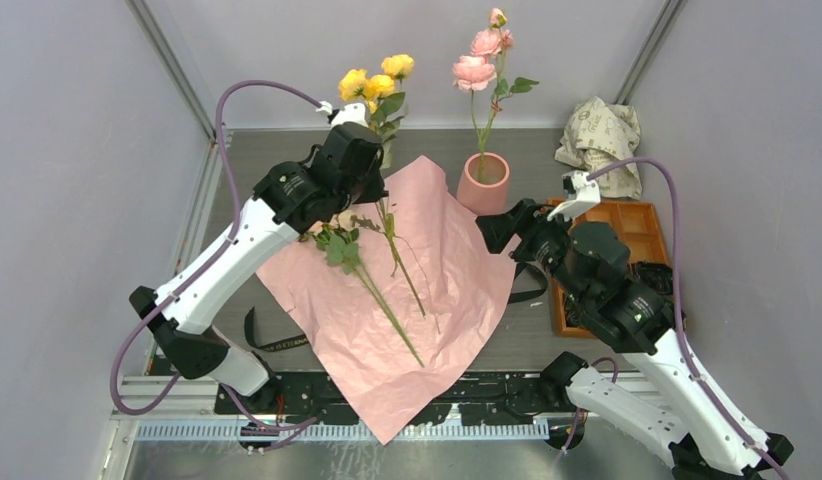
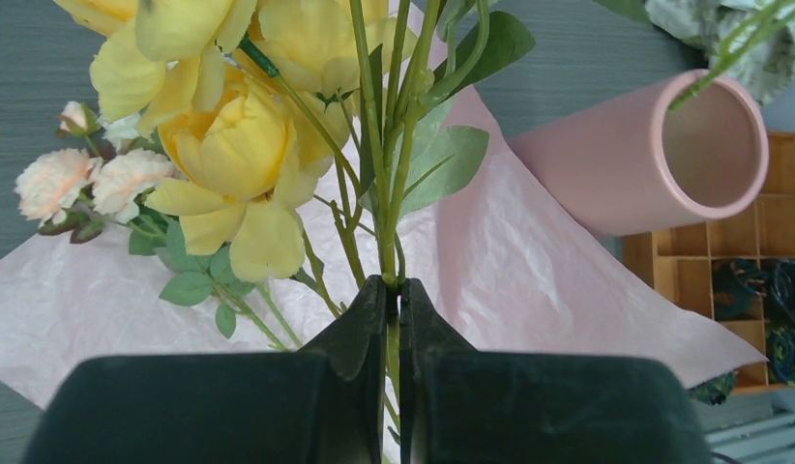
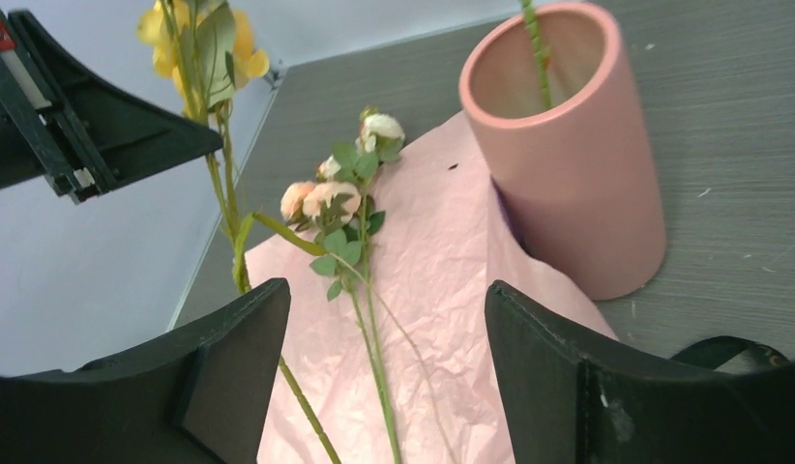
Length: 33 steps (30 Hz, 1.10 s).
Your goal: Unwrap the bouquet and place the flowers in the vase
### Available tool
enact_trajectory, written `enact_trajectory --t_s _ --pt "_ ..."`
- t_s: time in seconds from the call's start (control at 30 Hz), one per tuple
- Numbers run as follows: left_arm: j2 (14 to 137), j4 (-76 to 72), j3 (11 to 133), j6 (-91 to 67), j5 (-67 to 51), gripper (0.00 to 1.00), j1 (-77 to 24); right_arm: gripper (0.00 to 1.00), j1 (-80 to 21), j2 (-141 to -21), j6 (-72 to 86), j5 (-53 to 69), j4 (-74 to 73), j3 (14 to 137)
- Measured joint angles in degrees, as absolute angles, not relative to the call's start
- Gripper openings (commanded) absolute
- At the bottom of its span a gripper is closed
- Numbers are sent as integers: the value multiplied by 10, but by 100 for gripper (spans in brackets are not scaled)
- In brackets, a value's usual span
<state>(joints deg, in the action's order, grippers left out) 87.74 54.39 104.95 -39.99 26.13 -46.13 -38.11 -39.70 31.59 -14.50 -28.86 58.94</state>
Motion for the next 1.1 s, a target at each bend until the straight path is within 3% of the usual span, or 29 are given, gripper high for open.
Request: enact_trajectory --t_s 0.17,0.33,0.4,0.7,1.1 --pt "847 523 1014 -383 232 0 -462 72 -381 -436 316 -70 -287 593" --pt "802 517 985 -372 222 0 -461 54 -381 -491 332 16 -260 576" --pt "778 514 967 -371 220 0 -461 52 -381 -514 346 48 -237 552" --pt "710 494 909 -371 193 0 -461 55 -381 -609 441 165 -121 477" --pt "670 452 894 -383 48 0 -461 55 -391 -679 552 209 36 468"
